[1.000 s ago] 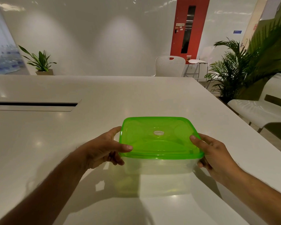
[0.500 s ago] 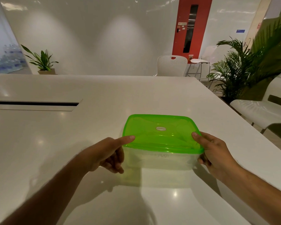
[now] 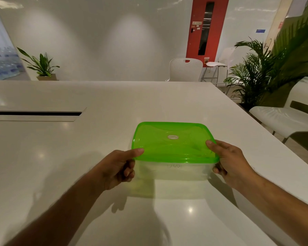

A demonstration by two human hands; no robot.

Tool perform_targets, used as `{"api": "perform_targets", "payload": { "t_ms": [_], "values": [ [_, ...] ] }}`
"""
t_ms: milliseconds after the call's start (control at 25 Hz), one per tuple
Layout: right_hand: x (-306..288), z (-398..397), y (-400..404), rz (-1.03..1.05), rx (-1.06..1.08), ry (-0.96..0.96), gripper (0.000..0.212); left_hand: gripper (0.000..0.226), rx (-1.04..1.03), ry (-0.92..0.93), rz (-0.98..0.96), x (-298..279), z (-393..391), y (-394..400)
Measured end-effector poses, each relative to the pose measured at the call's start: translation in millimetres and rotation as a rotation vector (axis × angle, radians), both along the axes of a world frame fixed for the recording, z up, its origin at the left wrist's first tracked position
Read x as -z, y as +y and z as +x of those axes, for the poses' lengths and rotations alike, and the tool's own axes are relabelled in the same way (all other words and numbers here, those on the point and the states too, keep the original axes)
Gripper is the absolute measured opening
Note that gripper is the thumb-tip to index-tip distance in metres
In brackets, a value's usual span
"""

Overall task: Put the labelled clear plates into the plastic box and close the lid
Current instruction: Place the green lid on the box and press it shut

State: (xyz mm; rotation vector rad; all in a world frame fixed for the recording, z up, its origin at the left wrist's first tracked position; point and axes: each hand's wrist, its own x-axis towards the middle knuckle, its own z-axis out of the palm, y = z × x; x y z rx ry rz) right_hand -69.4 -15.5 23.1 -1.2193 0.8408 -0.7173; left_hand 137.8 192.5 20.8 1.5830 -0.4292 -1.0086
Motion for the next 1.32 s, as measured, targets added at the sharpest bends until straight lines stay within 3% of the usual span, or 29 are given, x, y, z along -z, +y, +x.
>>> {"api": "perform_targets", "payload": {
  "t_ms": [200, 320, 440, 560, 840, 920, 1040, 1160, 1320],
  "values": [
    [0.5, -0.3, -6.7, -0.011, -0.018, 0.013, 0.029, 0.046, 0.079, -0.031, 0.027, -2.2, 5.0, 1.0],
    [1.6, -1.0, -11.5, -0.044, -0.021, 0.062, 0.026, 0.052, 0.163, -0.168, 0.132, -5.1, 14.2, -0.3],
    [-3.8, -0.6, -23.3, -0.071, -0.004, 0.158, 0.025, 0.061, 0.035, -0.267, 0.171, -6.2, 28.3, -13.2],
    [-11.1, 3.9, -35.2, -0.050, -0.032, 0.228, 0.036, 0.066, -0.100, -0.315, 0.114, -4.2, 40.2, -32.0],
    [-13.5, 16.2, -40.5, -0.113, -0.137, 0.212, 0.032, 0.063, -0.104, -0.297, -0.047, -4.9, 41.5, -46.6],
    [-19.4, 14.4, -45.0, -0.306, -0.151, 0.374, 0.037, 0.062, -0.085, -0.479, 0.058, -11.0, 44.1, -47.7],
    [-30.9, 17.0, -45.8, -0.891, -0.168, 0.753, 0.070, 0.076, -0.067, -1.094, 0.277, -15.8, 38.3, -53.2],
    [-35.0, 39.3, -25.2, -1.165, -0.363, 0.807, 0.084, 0.082, 0.017, -1.515, 0.134, -15.5, 18.1, -72.0],
    [-26.9, 60.1, -11.3, -1.225, -0.575, 1.007, 0.090, 0.071, 0.418, -1.394, 0.432, -22.4, -1.7, -95.7]
  ]
}}
